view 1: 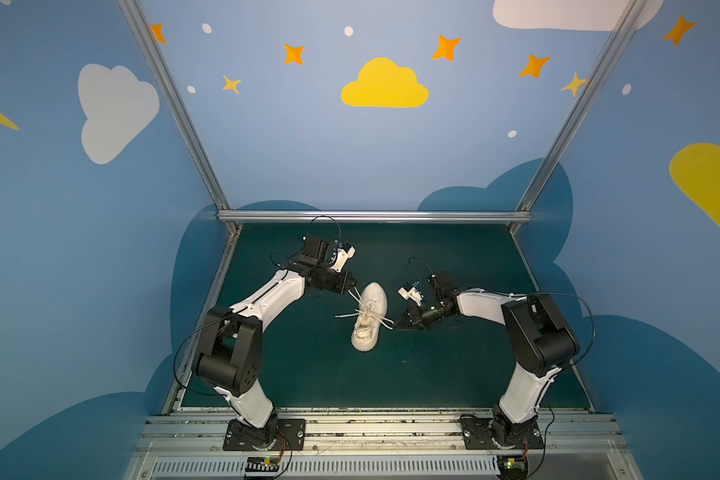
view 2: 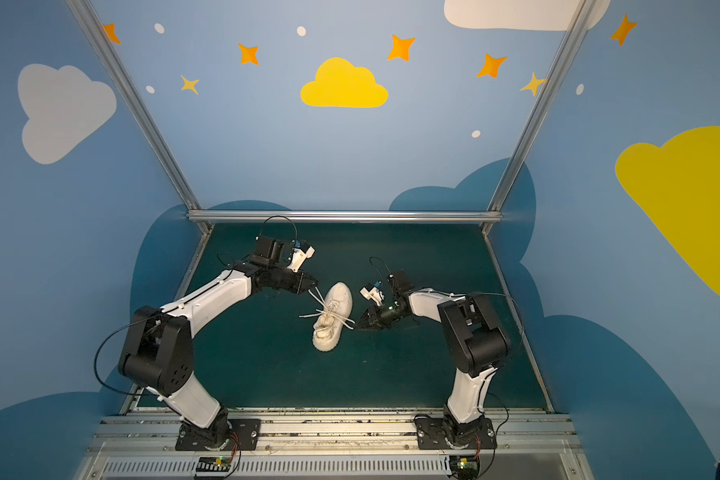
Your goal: Tie the shoes
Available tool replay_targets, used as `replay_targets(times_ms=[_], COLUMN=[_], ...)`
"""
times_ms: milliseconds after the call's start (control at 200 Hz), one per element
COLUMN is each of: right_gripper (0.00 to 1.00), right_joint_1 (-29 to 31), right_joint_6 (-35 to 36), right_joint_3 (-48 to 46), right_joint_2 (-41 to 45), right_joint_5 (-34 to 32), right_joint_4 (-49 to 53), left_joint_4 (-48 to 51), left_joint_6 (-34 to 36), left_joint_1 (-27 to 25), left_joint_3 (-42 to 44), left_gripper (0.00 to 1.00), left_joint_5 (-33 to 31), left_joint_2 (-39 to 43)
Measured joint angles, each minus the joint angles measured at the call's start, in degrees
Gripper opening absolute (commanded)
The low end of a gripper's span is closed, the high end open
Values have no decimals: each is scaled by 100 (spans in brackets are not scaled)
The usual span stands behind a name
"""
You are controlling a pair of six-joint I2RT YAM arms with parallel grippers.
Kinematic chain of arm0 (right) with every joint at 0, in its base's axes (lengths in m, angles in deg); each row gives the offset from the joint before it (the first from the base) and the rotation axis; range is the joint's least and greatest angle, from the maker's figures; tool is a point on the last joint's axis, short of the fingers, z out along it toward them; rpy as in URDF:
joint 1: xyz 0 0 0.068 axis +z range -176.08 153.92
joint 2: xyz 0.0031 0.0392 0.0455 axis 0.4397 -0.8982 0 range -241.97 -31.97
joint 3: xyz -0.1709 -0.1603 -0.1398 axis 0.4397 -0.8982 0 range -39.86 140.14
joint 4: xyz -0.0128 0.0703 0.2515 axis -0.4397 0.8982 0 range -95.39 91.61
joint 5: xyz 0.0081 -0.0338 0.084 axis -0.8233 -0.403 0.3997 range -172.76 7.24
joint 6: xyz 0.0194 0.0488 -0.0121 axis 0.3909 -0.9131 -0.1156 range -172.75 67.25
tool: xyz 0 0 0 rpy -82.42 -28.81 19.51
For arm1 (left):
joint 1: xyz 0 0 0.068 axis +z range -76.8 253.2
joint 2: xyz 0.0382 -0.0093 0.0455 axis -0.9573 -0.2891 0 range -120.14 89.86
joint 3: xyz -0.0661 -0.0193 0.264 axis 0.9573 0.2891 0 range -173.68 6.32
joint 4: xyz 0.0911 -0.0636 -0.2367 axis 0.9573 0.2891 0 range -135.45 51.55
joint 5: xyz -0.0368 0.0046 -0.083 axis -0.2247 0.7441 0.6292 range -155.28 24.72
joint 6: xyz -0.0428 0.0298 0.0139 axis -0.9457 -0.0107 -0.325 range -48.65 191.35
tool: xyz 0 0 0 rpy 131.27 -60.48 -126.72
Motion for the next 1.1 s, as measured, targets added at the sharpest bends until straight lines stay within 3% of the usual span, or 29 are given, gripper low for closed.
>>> replay_targets(times_ms=[471, 491, 511, 586, 671, 771, 926, 1096], right_gripper=[0, 0, 9, 19, 31, 38, 42, 36], right_joint_1=[-2, 4, 4, 4, 2, -7, -98, -151], right_joint_6=[15, 15, 15, 17, -11, 0, 61, 175], right_joint_3=[-24, -24, -24, -22, -20, -20, -20, 15], right_joint_2=[7, 7, 7, 7, 7, 9, 59, 339], right_joint_5=[-4, -4, -4, -9, -13, -31, -96, -317], right_joint_4=[24, 24, 26, 35, 39, 63, 236, 564], left_joint_4=[-271, -286, -299, -352, -387, -516, -614, -796], left_joint_6=[-155, -170, -170, -212, -205, -229, -238, -304], left_joint_1=[24, 24, 24, 22, 24, 33, 127, 354], left_joint_3=[4, 4, 4, 4, 4, 57, 315, 673], left_gripper=[3, 7, 12, 22, 48, 60, 65, 61], left_joint_5=[310, 332, 356, 433, 492, 518, 555, 708], left_joint_2=[-238, -249, -254, -289, -302, -275, -85, 245])
